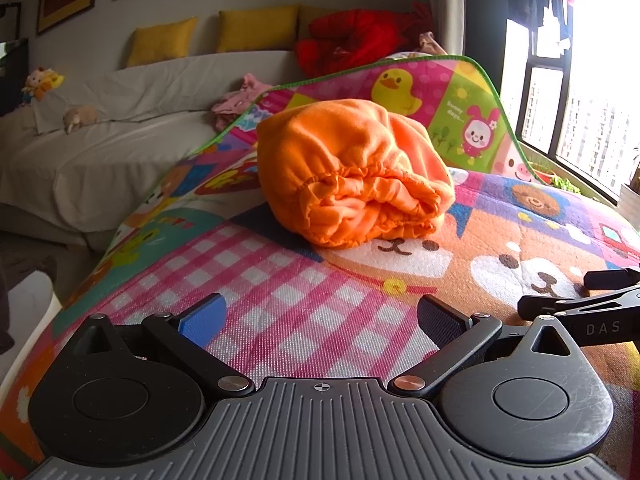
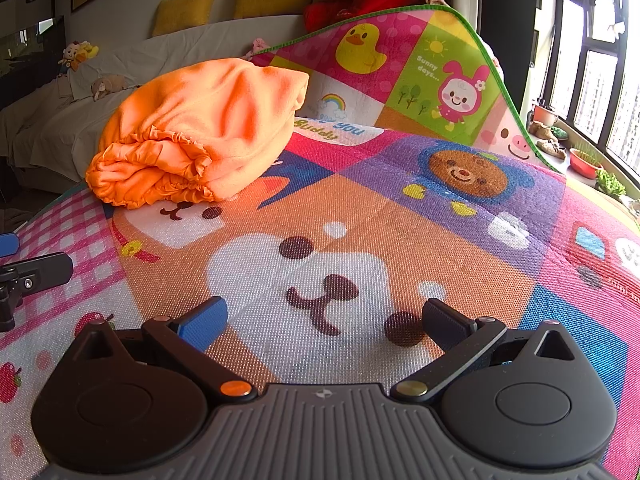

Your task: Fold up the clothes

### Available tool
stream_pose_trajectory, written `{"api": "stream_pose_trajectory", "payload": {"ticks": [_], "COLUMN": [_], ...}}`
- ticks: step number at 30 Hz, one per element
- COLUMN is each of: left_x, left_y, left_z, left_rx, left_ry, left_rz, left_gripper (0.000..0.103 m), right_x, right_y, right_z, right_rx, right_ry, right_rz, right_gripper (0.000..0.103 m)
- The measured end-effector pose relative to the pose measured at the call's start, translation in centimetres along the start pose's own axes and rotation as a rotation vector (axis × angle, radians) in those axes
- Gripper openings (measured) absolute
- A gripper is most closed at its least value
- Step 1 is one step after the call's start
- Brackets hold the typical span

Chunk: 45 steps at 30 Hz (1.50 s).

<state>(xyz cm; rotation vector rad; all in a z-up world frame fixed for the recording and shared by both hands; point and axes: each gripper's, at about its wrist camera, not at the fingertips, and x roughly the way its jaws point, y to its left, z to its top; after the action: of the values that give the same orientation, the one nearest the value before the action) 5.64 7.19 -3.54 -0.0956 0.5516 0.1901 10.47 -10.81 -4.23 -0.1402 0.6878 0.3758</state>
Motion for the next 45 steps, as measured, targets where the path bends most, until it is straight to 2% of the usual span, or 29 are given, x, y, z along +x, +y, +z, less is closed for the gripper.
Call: {"api": "stream_pose_trajectory", "payload": {"ticks": [45], "left_x": [0.06], "left_y": [0.17], "left_z": [0.0], "left_rx": [-0.011], "left_ry": [0.003], "left_rz": [-0.001], "left_gripper": [0.103], "right_x": [-0.03], "right_y": [0.05], "right_z": [-0.01], "right_rx": [0.0], "right_ry": [0.0], "right_rz": [0.0], "right_gripper": [0.103]}}
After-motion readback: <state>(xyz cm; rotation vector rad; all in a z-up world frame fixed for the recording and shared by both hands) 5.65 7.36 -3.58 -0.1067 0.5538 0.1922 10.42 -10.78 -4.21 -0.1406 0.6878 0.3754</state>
